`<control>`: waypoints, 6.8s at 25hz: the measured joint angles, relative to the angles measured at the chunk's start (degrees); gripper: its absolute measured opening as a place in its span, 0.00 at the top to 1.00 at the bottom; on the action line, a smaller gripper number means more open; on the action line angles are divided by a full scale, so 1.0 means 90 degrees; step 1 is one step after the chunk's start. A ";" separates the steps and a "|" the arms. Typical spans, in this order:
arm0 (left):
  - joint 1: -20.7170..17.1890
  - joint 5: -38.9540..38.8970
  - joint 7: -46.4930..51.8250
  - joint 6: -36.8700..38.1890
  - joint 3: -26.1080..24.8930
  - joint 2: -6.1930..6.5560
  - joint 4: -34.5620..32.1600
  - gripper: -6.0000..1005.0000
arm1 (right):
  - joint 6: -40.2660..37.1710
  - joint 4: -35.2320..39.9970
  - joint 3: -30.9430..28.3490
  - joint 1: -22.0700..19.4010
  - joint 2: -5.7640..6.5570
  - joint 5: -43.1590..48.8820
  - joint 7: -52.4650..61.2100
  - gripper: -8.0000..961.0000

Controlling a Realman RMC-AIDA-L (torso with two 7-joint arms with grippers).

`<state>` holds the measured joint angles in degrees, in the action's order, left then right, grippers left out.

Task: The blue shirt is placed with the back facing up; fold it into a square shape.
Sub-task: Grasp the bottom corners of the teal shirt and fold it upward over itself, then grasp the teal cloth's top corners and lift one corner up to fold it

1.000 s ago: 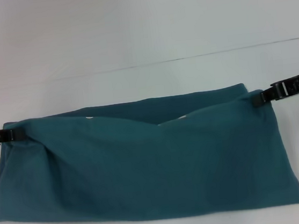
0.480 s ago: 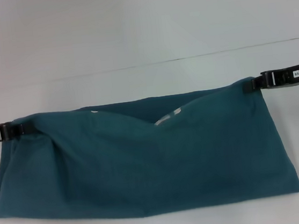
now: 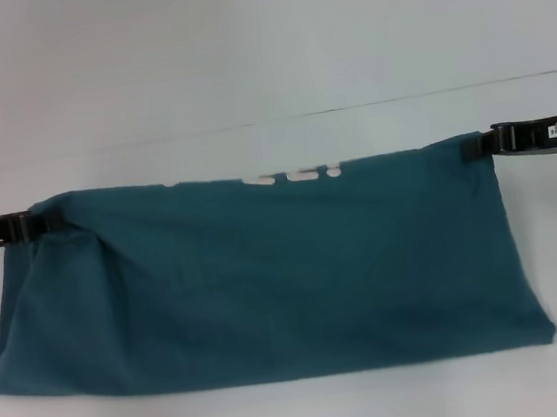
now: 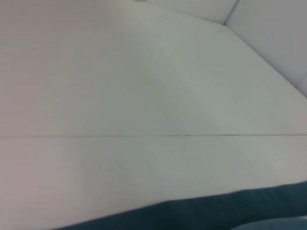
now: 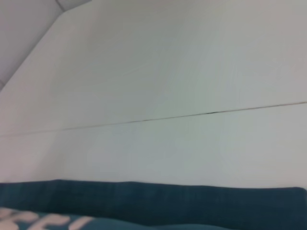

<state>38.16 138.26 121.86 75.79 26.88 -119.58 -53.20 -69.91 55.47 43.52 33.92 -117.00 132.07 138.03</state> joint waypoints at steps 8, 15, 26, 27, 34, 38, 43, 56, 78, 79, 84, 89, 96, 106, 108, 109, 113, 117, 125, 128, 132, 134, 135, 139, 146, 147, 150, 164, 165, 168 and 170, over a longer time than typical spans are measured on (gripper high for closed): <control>0.0010 -0.0002 -0.0037 -0.0397 0.0025 -0.0048 0.0064 0.84 | 0.0508 -0.0282 0.0065 0.0083 -0.0058 -0.0007 -0.0042 0.91; -0.0006 -0.0002 -0.0053 -0.0885 0.0271 -0.0048 0.0237 0.82 | 0.0807 -0.0332 0.0088 0.0171 -0.0164 -0.0008 -0.0044 0.90; -0.0021 0.0021 0.0022 -0.1805 0.0592 -0.0113 0.0365 0.79 | 0.1335 -0.0638 0.0163 0.0251 -0.0162 0.0033 -0.0049 0.88; -0.0034 0.0031 0.0034 -0.1941 0.0598 -0.0138 0.0354 0.79 | 0.1371 -0.0637 0.0165 0.0250 -0.0170 0.0033 -0.0075 0.88; -0.0054 0.0068 0.0048 -0.2191 0.0616 -0.0094 0.0470 0.68 | 0.1492 -0.0632 0.0167 0.0256 -0.0198 0.0003 -0.0326 0.67; -0.0118 0.0029 0.0044 -0.1948 0.0615 -0.0057 0.0414 0.46 | 0.1467 -0.0557 0.0167 0.0255 -0.0205 -0.0007 -0.0455 0.51; -0.0201 0.0019 0.0067 -0.0820 0.0555 0.0091 0.0141 0.20 | 0.1004 -0.0242 0.0164 0.0215 -0.0205 -0.0013 -0.0578 0.30; -0.0576 0.1131 0.1785 0.1076 0.0685 0.0181 -0.1205 0.13 | -0.1549 0.0776 0.0590 0.0211 -0.0266 -0.0007 -0.1591 0.02; -0.0228 0.2793 0.2755 0.0846 0.1417 0.0098 -0.0965 0.13 | -0.1749 0.0728 0.1756 0.0331 -0.0345 -0.0077 -0.1400 0.03; -0.0240 0.2811 0.2787 0.0869 0.1396 0.0100 -0.0975 0.13 | -0.1750 0.0727 0.1760 0.0326 -0.0344 -0.0090 -0.1400 0.03; -0.0297 0.2822 0.2932 0.1039 0.1267 0.0126 -0.0991 0.13 | -0.1772 0.0760 0.1766 0.0308 -0.0331 -0.0105 -0.1354 0.03; -0.0315 0.2814 0.2980 0.1359 0.0884 0.0087 -0.1031 0.13 | -0.1808 0.0775 0.1766 0.0318 -0.0321 -0.0104 -0.1324 0.03; -0.0332 0.2738 0.3033 0.1661 0.0111 0.0074 -0.1051 0.13 | -0.1810 0.0779 0.1834 0.0329 -0.0320 -0.0088 -0.1354 0.03; -0.0336 0.2620 0.3169 0.1620 -0.0131 0.0030 -0.0850 0.13 | -0.1772 0.0784 0.1917 0.0338 -0.0329 -0.0105 -0.1389 0.03; -0.0339 0.2622 0.3195 0.1578 -0.0132 0.0025 -0.0833 0.13 | -0.1768 0.0784 0.1923 0.0343 -0.0330 -0.0105 -0.1405 0.03; -0.0342 0.2629 0.3212 0.1549 -0.0132 0.0022 -0.0810 0.13 | -0.1768 0.0783 0.1923 0.0344 -0.0330 -0.0105 -0.1413 0.03; -0.0359 0.2667 0.3259 0.1442 -0.0112 0.0022 -0.0775 0.13 | -0.1772 0.0766 0.1923 0.0331 -0.0334 -0.0105 -0.1430 0.03; -0.0371 0.2669 0.3267 0.1358 -0.0125 0.0024 -0.0710 0.13 | -0.1770 0.0747 0.1922 0.0301 -0.0342 -0.0105 -0.1450 0.03; -0.0273 0.2649 0.3267 0.1156 -0.0122 0.0037 -0.0343 0.14 | -0.1781 0.0731 0.1922 0.0278 -0.0340 -0.0163 -0.1451 0.03; -0.0265 0.2633 0.3279 0.1097 -0.0130 0.0038 -0.0329 0.14 | -0.1785 0.0723 0.1922 0.0270 -0.0340 -0.0166 -0.1451 0.03; -0.0230 0.2624 0.3284 0.1035 -0.0102 0.0027 -0.0227 0.15 | -0.1784 0.0721 0.1922 0.0270 -0.0340 -0.0169 -0.1450 0.03; -0.0187 0.2619 0.3265 0.1010 -0.0026 0.0018 -0.0173 0.16 | -0.1781 0.0721 0.1922 0.0277 -0.0340 -0.0171 -0.1450 0.03; -0.0172 0.2604 0.3219 0.1021 0.0000 0.0018 -0.0161 0.16 | -0.1779 0.0721 0.1922 0.0279 -0.0340 -0.0171 -0.1449 0.03; -0.0141 0.2429 0.2975 0.1077 0.0024 0.0018 -0.0098 0.17 | -0.1772 0.0721 0.1922 0.0282 -0.0340 -0.0173 -0.1443 0.03; -0.0106 0.2367 0.2871 0.1095 0.0302 0.0025 0.0009 0.19 | -0.1769 0.0721 0.1922 0.0279 -0.0340 -0.0175 -0.1445 0.03; -0.0106 0.2364 0.2870 0.1087 0.0334 0.0018 0.0006 0.23 | -0.1767 0.0721 0.1922 0.0278 -0.0340 -0.0179 -0.1445 0.03; -0.0096 0.2346 0.2866 0.1056 0.0361 0.0014 -0.0003 0.36 | -0.1766 0.0721 0.1922 0.0276 -0.0340 -0.0187 -0.1446 0.03; -0.0091 0.2115 0.2602 0.0993 0.0396 0.0030 0.0010 0.91 | -0.1715 0.0716 0.1911 0.0263 -0.0340 -0.0369 -0.1460 0.04; -0.0087 0.2083 0.2575 0.0986 0.0393 0.0028 0.0011 0.95 | -0.1706 0.0714 0.1899 0.0262 -0.0340 -0.0385 -0.1460 0.04; -0.0075 0.1891 0.2490 0.1022 0.0385 0.0045 0.0017 0.95 | -0.1654 0.0712 0.1876 0.0231 -0.0338 -0.0481 -0.1469 0.04; -0.0072 0.1710 0.2460 0.1079 0.0375 0.0094 -0.0004 0.95 | -0.1607 0.0712 0.1869 0.0194 -0.0330 -0.0561 -0.1493 0.04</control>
<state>37.51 153.65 144.00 85.51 30.25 -118.74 -53.24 -84.38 61.88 60.34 35.67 -119.97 127.02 124.59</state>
